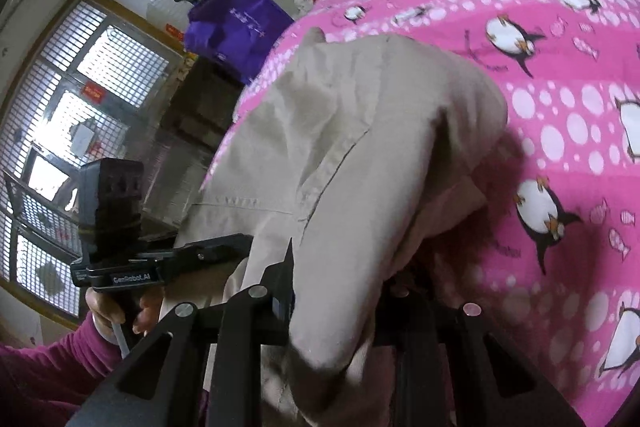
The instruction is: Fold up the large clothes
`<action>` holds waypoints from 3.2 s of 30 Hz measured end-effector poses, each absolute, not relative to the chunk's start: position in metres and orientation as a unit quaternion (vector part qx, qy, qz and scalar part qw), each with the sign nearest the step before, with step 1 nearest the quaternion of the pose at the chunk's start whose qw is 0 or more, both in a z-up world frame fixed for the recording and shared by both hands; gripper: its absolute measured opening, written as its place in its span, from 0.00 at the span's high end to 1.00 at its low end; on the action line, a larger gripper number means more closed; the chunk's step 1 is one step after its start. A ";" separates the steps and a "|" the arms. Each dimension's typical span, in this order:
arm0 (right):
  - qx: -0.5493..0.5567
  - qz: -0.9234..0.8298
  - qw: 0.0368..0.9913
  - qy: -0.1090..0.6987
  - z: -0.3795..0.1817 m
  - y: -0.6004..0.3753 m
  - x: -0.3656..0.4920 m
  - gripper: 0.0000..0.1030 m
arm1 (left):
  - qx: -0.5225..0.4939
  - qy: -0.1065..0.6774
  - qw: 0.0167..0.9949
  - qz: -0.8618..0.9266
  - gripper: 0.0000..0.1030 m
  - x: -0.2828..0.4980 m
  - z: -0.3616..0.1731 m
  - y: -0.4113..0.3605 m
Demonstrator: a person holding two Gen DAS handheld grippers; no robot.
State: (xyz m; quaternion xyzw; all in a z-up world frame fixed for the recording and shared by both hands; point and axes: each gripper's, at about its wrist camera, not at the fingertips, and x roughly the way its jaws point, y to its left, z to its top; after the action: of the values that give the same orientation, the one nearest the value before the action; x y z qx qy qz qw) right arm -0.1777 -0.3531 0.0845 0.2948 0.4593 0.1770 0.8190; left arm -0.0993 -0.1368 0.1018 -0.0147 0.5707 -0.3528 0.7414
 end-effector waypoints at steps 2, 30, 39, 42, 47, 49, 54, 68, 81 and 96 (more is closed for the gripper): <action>0.299 0.173 0.814 0.468 0.077 -0.356 -0.178 0.74 | -0.013 0.571 0.743 -0.350 0.62 -0.101 0.094 -0.137; 0.124 0.092 0.871 0.466 0.149 -0.290 -0.230 0.41 | 0.092 0.532 0.792 -0.285 0.39 -0.157 0.109 -0.107; 0.072 0.028 0.857 0.509 0.097 -0.301 -0.235 0.99 | 0.077 0.538 0.790 -0.285 0.24 -0.171 0.093 -0.089; 0.112 0.021 0.844 0.524 0.074 -0.311 -0.236 0.99 | 0.048 0.557 0.781 -0.280 0.23 -0.168 0.081 -0.089; 0.125 0.022 0.850 0.511 0.084 -0.317 -0.246 0.97 | 0.075 0.538 0.795 -0.269 0.23 -0.175 0.091 -0.097; 0.121 0.012 0.849 0.514 0.084 -0.318 -0.248 0.97 | 0.083 0.531 0.802 -0.263 0.23 -0.177 0.094 -0.100; 0.129 -0.013 0.854 0.503 0.097 -0.321 -0.258 0.79 | 0.085 0.507 0.822 -0.245 0.23 -0.180 0.110 -0.099; 0.101 -0.061 0.888 0.445 0.158 -0.293 -0.265 0.38 | 0.040 0.447 0.869 -0.209 0.23 -0.173 0.157 -0.094; 0.082 -0.098 0.893 0.432 0.166 -0.276 -0.256 0.23 | 0.042 0.434 0.879 -0.195 0.21 -0.173 0.166 -0.096; 0.091 -0.110 0.884 0.445 0.159 -0.275 -0.250 0.21 | 0.046 0.442 0.877 -0.185 0.21 -0.170 0.160 -0.096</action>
State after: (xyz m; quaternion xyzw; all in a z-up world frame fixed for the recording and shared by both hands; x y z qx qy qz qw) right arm -0.2497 -0.2753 0.1587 0.0910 0.4453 -0.1095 0.8840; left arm -0.1702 -0.0959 0.1604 0.0461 0.4417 -0.1851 0.8767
